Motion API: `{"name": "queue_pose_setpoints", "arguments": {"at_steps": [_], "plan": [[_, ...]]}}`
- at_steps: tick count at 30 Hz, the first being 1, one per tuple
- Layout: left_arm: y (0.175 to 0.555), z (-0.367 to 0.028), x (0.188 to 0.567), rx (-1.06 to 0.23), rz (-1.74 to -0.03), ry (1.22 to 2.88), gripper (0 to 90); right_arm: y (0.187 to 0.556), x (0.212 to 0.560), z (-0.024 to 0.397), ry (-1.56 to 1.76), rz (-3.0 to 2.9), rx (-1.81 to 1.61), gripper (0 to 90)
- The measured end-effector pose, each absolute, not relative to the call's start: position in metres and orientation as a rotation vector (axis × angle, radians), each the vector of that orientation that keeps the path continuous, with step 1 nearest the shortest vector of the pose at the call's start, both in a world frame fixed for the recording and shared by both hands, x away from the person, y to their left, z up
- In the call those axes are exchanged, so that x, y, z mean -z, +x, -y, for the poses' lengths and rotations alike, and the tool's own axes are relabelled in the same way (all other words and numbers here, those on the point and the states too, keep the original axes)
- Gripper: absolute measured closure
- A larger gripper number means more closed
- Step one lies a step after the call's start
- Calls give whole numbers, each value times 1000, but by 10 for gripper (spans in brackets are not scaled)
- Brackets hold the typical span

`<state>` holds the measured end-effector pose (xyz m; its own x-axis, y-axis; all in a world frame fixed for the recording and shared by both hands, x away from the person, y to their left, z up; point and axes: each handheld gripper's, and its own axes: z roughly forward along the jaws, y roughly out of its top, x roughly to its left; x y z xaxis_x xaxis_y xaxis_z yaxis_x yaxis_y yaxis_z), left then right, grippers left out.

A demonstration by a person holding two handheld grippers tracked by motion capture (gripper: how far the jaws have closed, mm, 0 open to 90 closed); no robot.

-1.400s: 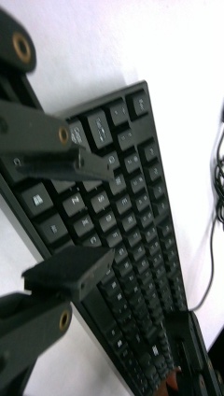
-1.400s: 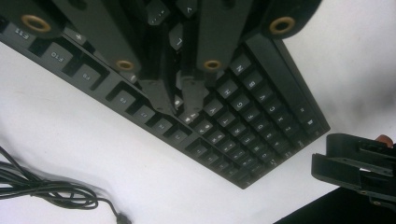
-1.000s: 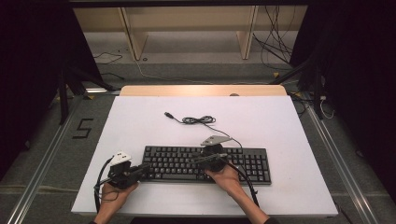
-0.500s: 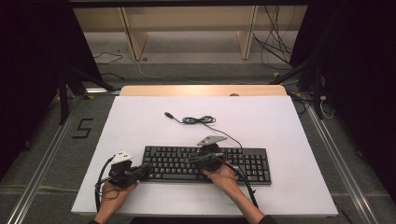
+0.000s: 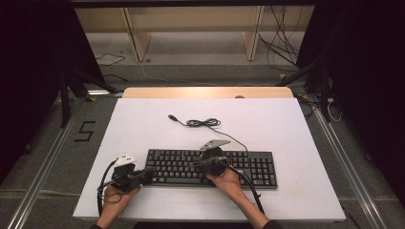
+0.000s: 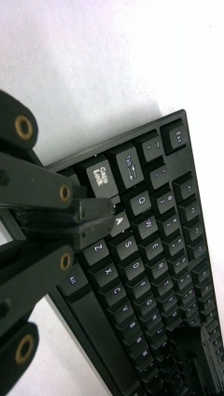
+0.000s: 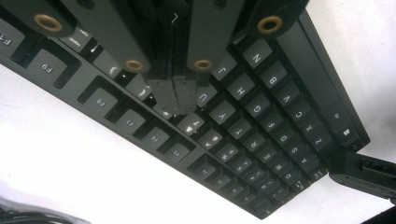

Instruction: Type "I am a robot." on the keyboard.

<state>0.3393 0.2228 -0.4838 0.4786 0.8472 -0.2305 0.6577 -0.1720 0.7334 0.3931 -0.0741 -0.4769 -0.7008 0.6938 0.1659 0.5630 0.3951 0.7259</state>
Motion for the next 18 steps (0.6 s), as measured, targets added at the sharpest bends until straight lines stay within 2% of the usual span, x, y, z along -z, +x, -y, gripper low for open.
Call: {"name": "queue_pose_setpoints", "arguments": {"at_steps": [18], "plan": [[340, -221, 485, -283, -1255, 1926, 891, 391, 481, 73, 1122, -2477, -1170, 900]]}}
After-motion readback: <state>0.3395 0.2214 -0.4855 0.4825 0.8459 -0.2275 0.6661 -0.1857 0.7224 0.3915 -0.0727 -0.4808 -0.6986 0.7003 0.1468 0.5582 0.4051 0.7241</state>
